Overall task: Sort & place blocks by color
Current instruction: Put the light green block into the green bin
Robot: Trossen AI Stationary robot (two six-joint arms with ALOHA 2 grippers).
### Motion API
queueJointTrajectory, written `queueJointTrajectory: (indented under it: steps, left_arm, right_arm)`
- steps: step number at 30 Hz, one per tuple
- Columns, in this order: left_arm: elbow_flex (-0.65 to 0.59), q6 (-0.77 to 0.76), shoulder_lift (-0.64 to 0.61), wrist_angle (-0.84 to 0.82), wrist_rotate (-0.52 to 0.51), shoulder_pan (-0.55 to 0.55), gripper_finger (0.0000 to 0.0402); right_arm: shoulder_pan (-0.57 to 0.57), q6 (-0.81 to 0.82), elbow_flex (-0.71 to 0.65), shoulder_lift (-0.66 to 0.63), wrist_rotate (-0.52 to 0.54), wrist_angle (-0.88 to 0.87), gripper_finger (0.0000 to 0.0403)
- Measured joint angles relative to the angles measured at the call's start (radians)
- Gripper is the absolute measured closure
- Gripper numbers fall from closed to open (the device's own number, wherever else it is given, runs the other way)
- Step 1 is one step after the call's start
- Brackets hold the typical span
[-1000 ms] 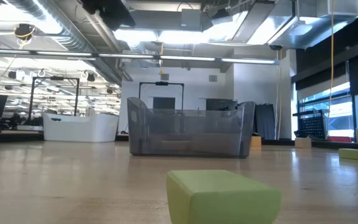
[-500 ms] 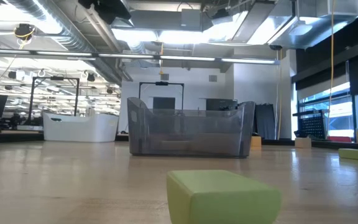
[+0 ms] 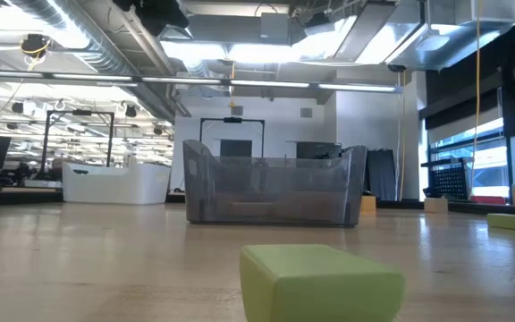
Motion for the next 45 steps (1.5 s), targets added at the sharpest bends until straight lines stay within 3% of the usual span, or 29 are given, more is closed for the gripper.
queueJointTrajectory:
  steps: [9,15,21,30,36,39,45]
  left_arm:
    - [0.0,-0.043,0.0,0.001,-0.001,0.0,0.0229]
    - [0.0,-0.043,0.0,0.017,-0.001,0.0,0.0229]
    - [0.0,-0.043,0.0,0.023,-0.001,0.0,0.0229]
    - [0.0,-0.043,0.0,0.023,-0.001,0.0,0.0229]
    - [0.0,-0.042,0.0,0.022,-0.001,0.0,0.0229]
    - [0.0,-0.042,0.0,0.022,0.002,0.0,0.0229]
    - [0.0,-0.043,0.001,0.021,0.009,0.0,0.0229]
  right_arm:
    - [-0.002,-0.01,-0.064,0.0,0.011,0.088,0.0265]
    - [-0.002,-0.006,-0.061,0.0,-0.005,0.092,0.0205]
    - [-0.002,-0.007,-0.024,0.0,-0.006,0.045,0.0192]
    - [-0.005,0.018,0.273,-0.003,0.214,-0.326,0.019]
    - [-0.053,0.28,0.496,-0.004,0.46,-0.628,0.0189]
    - [-0.092,0.358,0.543,-0.03,0.536,-0.597,0.0189]
    - [-0.171,0.356,0.541,-0.061,0.598,-0.577,0.0188]
